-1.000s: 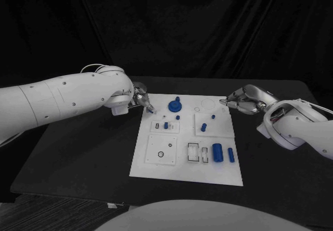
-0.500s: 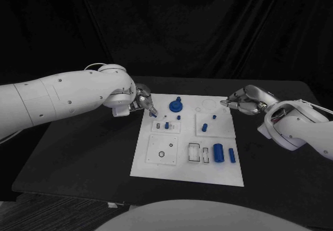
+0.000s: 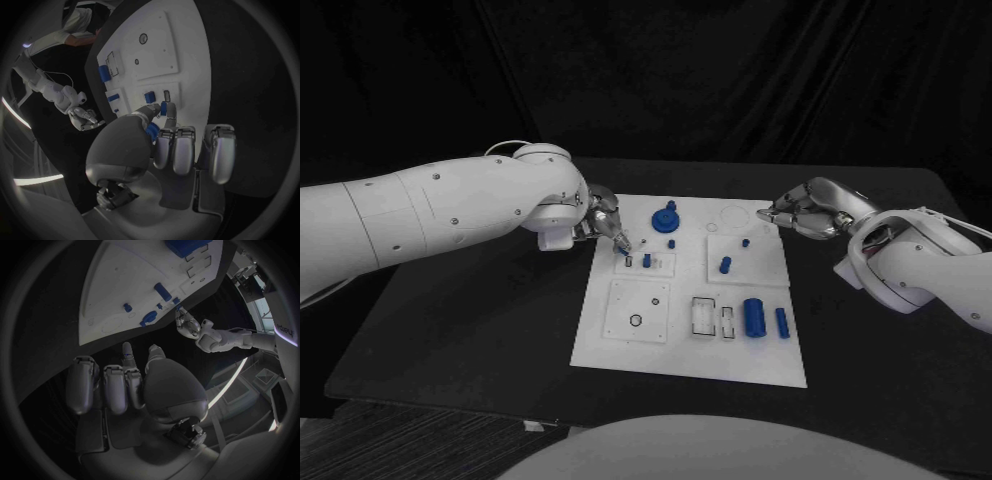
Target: Assemble the parts on the task board
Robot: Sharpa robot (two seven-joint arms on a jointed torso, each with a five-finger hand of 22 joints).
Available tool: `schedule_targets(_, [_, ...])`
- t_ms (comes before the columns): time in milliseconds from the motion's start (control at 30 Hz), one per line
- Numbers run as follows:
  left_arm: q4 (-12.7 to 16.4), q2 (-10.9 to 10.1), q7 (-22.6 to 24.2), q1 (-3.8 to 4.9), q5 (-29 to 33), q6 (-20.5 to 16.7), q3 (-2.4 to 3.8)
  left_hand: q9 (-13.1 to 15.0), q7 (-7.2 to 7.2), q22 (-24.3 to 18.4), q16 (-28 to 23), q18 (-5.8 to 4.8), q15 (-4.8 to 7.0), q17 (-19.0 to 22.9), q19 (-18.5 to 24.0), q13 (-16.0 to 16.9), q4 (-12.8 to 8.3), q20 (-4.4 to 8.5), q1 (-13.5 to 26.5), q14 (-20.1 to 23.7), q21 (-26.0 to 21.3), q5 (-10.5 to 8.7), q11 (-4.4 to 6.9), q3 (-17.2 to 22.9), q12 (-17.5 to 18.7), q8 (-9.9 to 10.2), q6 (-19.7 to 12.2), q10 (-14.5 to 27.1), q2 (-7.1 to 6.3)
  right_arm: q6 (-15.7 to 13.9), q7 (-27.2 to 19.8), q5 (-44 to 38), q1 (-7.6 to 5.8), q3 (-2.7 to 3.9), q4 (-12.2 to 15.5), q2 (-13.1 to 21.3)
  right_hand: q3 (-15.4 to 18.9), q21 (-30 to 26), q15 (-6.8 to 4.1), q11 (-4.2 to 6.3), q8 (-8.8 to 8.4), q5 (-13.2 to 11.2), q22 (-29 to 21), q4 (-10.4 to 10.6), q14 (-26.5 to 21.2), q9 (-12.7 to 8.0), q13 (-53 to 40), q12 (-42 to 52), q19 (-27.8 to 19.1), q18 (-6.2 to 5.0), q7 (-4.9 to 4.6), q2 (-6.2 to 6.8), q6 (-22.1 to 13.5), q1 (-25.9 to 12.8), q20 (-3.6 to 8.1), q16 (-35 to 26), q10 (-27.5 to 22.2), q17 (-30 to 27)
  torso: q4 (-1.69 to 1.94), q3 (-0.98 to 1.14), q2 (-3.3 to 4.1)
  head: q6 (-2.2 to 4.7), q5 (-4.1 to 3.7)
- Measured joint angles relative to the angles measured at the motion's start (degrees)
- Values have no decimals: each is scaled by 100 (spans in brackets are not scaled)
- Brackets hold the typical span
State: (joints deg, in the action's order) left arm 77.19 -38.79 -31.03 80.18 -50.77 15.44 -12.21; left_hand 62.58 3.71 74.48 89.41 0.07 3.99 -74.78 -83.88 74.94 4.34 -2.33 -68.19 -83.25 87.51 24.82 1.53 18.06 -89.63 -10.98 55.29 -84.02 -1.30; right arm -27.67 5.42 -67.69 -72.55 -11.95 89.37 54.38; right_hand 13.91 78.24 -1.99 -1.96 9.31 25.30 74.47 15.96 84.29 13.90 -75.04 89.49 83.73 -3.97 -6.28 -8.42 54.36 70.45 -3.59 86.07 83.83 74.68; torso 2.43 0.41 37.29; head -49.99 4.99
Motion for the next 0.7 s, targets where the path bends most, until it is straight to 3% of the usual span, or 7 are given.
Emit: schedule_targets(700, [-57, 51, -7, -112, -43, -10, 0, 0, 0, 0, 0, 0, 0, 0, 0, 0, 0, 0, 1, 0, 0, 0, 0, 1, 0, 0, 0, 0, 1, 2, 0, 0, 8, 0, 0, 3, 0, -4, 0, 0, 0, 0, 0, 0, 0, 0, 0, 0, 0, 0, 0, 0, 0, 0, 0, 0, 0, 0, -1, -1, -3, -1, 1])
